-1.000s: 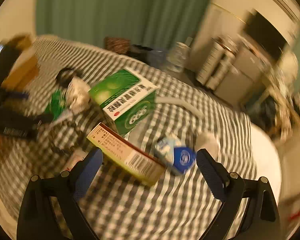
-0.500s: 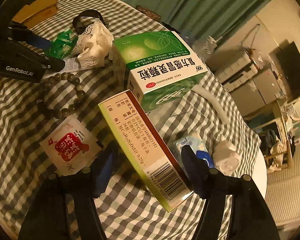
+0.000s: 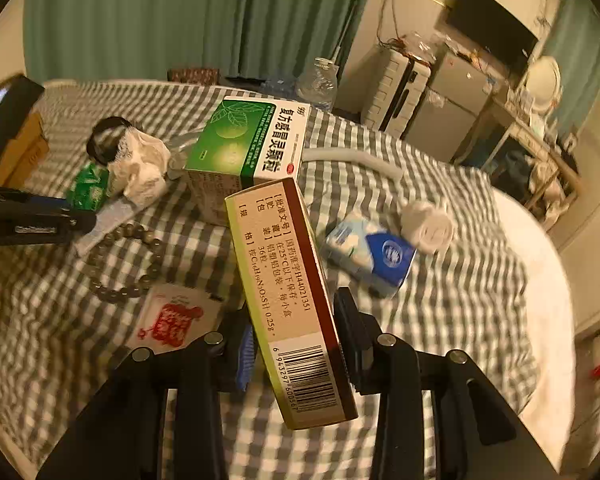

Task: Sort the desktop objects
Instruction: 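Grasp the green snack packet with the left gripper while the right grasps the tan medicine box, then carry the green packet and tan medicine box over the cardboard box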

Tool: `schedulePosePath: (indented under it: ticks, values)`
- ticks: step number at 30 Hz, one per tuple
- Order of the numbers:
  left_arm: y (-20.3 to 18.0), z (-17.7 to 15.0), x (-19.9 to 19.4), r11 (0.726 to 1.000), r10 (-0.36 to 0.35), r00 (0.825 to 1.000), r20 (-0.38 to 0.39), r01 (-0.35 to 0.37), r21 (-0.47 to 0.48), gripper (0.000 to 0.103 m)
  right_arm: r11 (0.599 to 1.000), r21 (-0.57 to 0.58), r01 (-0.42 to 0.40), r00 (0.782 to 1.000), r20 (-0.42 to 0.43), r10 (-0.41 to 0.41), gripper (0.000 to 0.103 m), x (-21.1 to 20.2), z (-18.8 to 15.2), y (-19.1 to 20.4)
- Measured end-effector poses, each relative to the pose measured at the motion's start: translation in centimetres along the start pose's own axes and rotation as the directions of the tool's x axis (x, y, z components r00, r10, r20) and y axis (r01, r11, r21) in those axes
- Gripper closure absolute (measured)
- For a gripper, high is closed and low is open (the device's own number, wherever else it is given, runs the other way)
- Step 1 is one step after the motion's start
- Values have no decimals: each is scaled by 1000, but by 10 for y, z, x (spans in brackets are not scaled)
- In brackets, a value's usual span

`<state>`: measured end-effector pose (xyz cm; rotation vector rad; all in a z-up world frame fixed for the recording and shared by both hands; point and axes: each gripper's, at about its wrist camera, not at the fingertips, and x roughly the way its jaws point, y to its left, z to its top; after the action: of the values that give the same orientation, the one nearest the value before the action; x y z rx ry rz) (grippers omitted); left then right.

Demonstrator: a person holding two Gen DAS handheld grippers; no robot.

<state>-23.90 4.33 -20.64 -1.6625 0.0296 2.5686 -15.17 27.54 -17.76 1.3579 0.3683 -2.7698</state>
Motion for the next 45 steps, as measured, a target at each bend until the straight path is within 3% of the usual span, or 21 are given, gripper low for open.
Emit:
schedulePosePath:
  ticks: [2, 3, 7, 12, 16, 27, 37, 45]
  values:
    - [3, 3, 2, 999, -26, 1000, -5, 25, -27, 61, 1000, 3, 4, 1000, 2, -4, 68, -1, -2, -1]
    - [5, 3, 2, 999, -39, 999, -2, 39, -37, 71, 1000, 21, -7, 1000, 1, 7, 68, -2, -3, -4]
    - [10, 3, 5, 999, -31, 999, 9, 31, -16, 84, 998, 64, -23, 1000, 6, 23, 68, -9, -6, -11]
    - [16, -11, -9, 999, -51, 998, 33, 50, 16, 92, 992, 123, -34, 999, 12, 33, 68, -16, -10, -21]
    - [12, -33, -32, 997, -63, 997, 48, 61, 40, 93, 986, 163, -46, 999, 21, 43, 68, -27, -16, -26]
    - [7, -37, -95, 994, -96, 988, 123, 90, 55, 93, 965, 240, -106, 994, 47, 98, 68, -76, -29, -19]
    - [24, -46, -165, 992, -105, 977, 185, 91, 85, 93, 966, 222, -133, 990, 66, 121, 68, -124, -38, 8]
    - [35, -54, -210, 990, -87, 968, 234, 57, 131, 93, 977, 161, -138, 985, 125, 118, 68, -170, -20, 35]
